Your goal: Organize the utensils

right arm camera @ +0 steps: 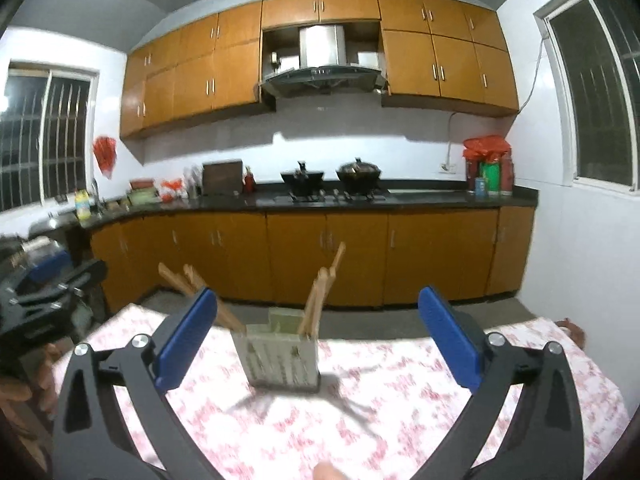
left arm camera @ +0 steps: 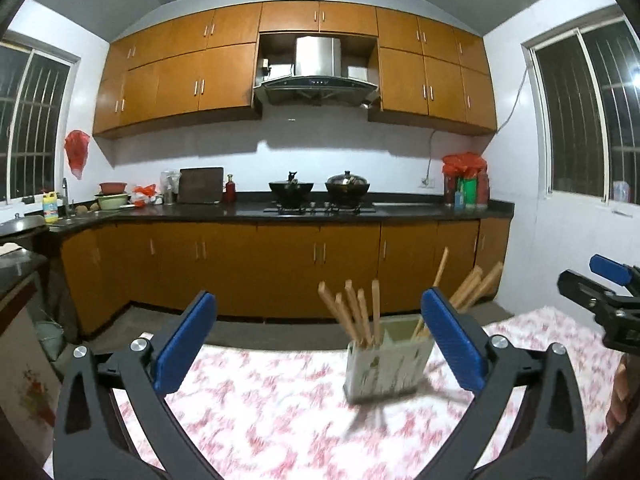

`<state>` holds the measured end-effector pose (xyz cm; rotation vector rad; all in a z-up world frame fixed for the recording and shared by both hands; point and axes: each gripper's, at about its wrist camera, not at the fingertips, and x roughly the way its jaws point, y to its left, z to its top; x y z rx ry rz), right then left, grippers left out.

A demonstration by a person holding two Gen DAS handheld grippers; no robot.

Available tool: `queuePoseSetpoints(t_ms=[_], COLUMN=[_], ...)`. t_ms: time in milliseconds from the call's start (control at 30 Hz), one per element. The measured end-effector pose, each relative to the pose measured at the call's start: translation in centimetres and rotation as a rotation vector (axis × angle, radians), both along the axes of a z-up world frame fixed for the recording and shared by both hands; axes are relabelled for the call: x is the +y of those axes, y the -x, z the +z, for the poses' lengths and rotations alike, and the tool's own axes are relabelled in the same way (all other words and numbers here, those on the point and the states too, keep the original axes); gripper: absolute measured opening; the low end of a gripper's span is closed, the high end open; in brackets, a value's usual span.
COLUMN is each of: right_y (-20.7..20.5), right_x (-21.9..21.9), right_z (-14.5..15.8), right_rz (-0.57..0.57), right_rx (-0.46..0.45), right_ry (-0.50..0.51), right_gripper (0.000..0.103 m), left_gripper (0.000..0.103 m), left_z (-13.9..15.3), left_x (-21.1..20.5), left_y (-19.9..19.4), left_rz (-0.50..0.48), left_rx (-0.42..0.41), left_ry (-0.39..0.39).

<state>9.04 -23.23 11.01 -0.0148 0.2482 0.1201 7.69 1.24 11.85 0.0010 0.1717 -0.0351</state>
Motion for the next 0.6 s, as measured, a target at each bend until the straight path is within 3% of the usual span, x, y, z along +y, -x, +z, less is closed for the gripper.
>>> queuePoseSetpoints(t_ms=[233, 600], right_y=[3.6, 6.7], right_x=[1.5, 1.6], right_z=[-3.4, -8.2], right_rz=[-0.046, -0.104], right_rx=[0.001, 0.055], right_ry=[0.079, 0.055], right_gripper=[0.099, 0.099], left_gripper=[0.101, 0.101], left_z=[-3.7, -8.0], left_x=[-0.1, 0.0], left_y=[3.3, 6.2], left_rz=[0.027, 0.062], left_rx=[0.060, 0.130], left_ry=[-0.033, -0.045])
